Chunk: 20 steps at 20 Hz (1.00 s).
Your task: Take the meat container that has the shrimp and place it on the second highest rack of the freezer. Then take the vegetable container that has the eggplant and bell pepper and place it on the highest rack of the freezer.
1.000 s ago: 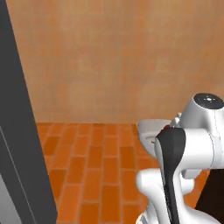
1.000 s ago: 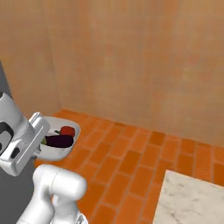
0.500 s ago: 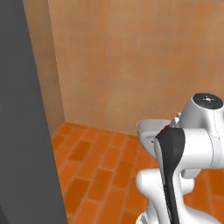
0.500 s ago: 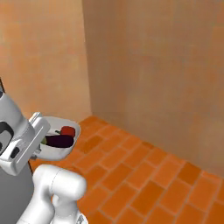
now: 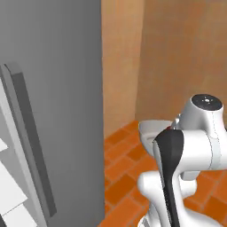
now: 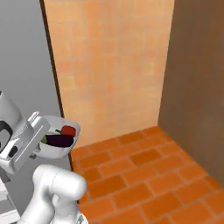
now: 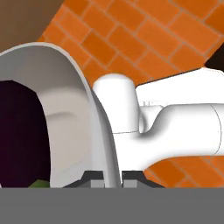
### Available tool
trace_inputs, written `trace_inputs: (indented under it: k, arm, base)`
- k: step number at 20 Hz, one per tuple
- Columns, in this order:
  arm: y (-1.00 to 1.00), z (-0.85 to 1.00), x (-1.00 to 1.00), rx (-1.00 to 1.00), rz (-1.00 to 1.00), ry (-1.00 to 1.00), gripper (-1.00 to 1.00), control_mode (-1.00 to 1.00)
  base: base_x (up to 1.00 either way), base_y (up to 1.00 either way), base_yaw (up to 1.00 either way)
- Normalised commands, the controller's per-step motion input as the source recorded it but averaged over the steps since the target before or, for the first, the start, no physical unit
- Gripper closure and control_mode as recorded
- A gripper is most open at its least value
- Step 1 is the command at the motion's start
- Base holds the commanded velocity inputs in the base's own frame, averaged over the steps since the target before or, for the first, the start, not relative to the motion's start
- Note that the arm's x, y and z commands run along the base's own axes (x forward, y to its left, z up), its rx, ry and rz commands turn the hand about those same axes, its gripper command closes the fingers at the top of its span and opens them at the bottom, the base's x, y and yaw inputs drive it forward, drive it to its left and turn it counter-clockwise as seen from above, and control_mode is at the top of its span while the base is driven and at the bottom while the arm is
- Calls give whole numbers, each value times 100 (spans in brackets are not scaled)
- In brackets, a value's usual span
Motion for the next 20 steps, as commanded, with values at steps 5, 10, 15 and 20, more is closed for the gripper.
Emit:
trace_inputs:
  k: [5, 10, 15, 20]
  arm:
    - [0, 0, 0, 0, 0, 0, 100, 100]
    - [0, 0, 0, 0, 0, 0, 100, 100]
    - [0, 0, 0, 0, 0, 0, 100, 100]
    - [0, 0, 0, 0, 0, 0, 100, 100]
  base:
    - [0, 35, 69]
    - [0, 32, 55]
    - [4, 26, 48]
    - [17, 57, 41]
